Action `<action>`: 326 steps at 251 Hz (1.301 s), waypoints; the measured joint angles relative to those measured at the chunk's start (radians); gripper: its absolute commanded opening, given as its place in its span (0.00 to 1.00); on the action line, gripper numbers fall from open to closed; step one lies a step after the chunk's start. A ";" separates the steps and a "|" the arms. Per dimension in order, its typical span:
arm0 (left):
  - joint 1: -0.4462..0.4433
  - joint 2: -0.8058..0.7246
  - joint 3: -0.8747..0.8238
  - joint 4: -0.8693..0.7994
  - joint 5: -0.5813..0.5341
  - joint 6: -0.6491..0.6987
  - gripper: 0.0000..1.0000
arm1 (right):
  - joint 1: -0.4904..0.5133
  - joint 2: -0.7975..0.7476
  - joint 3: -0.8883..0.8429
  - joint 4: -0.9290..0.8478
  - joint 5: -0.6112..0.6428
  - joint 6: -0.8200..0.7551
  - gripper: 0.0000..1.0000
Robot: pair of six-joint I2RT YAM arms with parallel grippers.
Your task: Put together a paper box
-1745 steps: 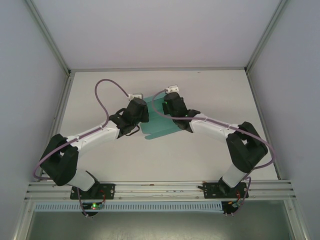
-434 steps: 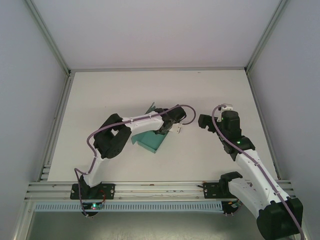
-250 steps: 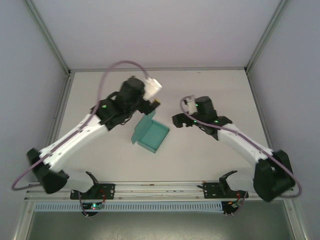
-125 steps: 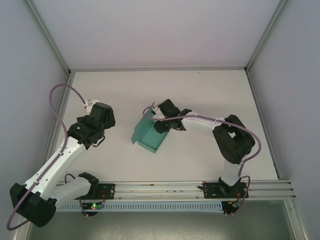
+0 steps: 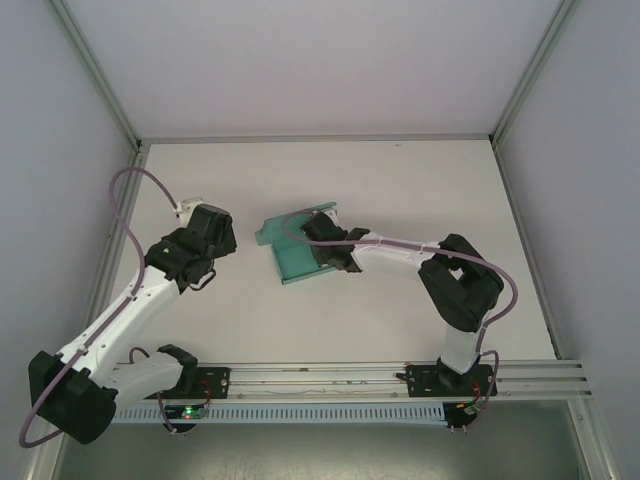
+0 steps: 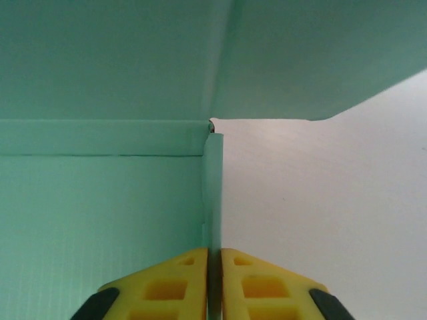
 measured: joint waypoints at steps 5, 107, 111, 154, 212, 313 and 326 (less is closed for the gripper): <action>0.000 0.006 0.000 0.008 0.010 0.005 1.00 | 0.010 -0.002 -0.001 -0.008 0.014 0.026 0.18; 0.000 -0.032 -0.039 0.151 0.280 0.237 1.00 | 0.059 -0.153 -0.096 -0.047 0.105 0.212 0.66; 0.000 -0.037 -0.043 0.154 0.295 0.252 1.00 | 0.057 -0.173 -0.103 -0.037 0.105 0.189 0.70; 0.002 -0.055 -0.079 0.203 0.557 0.491 1.00 | -0.033 -0.364 -0.150 0.078 -0.029 -0.202 0.98; 0.030 0.113 0.064 0.177 0.713 0.733 1.00 | -0.286 -0.378 -0.068 0.071 -0.452 -0.743 0.98; 0.095 0.377 0.224 0.060 0.831 1.027 0.84 | -0.361 0.063 0.440 -0.360 -0.763 -1.199 0.54; 0.097 0.410 0.251 0.043 0.831 1.036 0.81 | -0.367 0.093 0.472 -0.396 -0.771 -1.229 0.50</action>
